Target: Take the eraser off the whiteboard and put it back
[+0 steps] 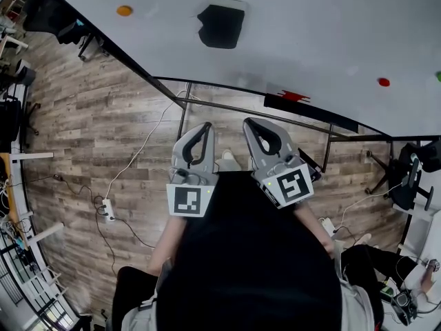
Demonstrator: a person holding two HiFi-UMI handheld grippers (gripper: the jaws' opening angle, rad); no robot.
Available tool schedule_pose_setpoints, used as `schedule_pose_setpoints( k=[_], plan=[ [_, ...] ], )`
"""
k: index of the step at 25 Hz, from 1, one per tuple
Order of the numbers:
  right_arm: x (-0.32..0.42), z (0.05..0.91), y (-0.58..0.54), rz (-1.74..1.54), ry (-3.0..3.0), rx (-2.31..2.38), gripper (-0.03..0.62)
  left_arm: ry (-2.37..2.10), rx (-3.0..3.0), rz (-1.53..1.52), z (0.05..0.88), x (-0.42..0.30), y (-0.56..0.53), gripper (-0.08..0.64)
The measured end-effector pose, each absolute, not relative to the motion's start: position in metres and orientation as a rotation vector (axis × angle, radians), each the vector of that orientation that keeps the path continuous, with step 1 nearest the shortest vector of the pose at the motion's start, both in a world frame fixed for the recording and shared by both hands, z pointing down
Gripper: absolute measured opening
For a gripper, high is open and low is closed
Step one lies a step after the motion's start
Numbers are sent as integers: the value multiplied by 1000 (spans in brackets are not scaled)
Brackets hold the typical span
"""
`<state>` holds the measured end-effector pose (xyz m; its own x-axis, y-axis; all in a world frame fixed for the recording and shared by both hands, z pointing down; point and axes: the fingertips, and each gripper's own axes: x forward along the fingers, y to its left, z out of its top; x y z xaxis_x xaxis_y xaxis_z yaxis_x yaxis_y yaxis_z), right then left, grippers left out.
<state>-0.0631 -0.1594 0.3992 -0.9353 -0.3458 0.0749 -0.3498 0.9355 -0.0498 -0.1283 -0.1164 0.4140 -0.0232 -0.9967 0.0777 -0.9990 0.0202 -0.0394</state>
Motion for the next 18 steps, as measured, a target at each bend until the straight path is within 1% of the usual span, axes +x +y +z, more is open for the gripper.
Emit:
schedule_pose_setpoints(
  k=[18],
  plan=[
    [-57,401,-163,98,-3014,574,0,-2223,2181,117,414,-126,-121,3]
  ],
)
